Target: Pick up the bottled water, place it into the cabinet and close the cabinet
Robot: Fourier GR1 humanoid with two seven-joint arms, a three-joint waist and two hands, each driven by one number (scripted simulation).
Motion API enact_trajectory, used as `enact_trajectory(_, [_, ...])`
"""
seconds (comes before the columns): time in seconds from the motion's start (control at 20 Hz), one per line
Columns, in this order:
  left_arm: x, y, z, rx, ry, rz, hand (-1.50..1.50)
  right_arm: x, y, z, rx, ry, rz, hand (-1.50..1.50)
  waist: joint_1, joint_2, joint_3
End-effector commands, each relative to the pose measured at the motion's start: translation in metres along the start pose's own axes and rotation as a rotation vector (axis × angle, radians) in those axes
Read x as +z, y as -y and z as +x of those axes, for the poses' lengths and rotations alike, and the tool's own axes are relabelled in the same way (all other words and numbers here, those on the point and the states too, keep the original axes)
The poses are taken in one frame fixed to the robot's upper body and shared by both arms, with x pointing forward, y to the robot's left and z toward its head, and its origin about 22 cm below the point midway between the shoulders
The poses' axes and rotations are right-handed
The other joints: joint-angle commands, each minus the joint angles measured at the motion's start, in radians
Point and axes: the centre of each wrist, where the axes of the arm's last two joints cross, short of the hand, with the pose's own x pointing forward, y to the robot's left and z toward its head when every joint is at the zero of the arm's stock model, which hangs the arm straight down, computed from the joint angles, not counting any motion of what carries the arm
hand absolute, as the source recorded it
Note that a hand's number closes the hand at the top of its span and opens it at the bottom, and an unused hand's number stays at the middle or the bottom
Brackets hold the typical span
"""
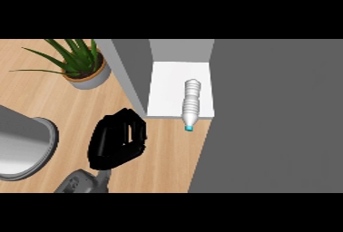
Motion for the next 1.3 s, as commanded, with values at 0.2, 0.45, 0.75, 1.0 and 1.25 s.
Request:
enact_trajectory(0.2, [0.053,-0.039,0.036,-0.033,0.015,0.041,1.5,-0.012,-0.031,0.024,-0.048,0.04,0.104,1.5,-0.005,0.002,-0.001])
enact_trajectory(0.45, [0.064,-0.053,0.041,-0.008,0.03,0.084,1.5,-0.041,-0.077,0.022,-0.046,0.047,0.211,1.5,-0.006,-0.001,-0.002])
enact_trajectory(0.75, [0.078,-0.066,0.052,-0.01,0.013,0.079,1.5,-0.071,-0.087,0.032,0.079,0.148,0.178,1.5,0.007,-0.001,-0.003])
enact_trajectory(1.0, [0.084,-0.088,0.06,-0.011,0.042,0.093,1.5,-0.106,-0.081,0.025,0.085,0.139,0.081,1.5,0.022,0.007,-0.002])
enact_trajectory(1.25, [0.094,-0.1,0.064,-0.016,0.028,0.068,1.5,-0.131,-0.069,0.022,0.058,0.102,-0.039,1.5,0.03,0.011,-0.003])
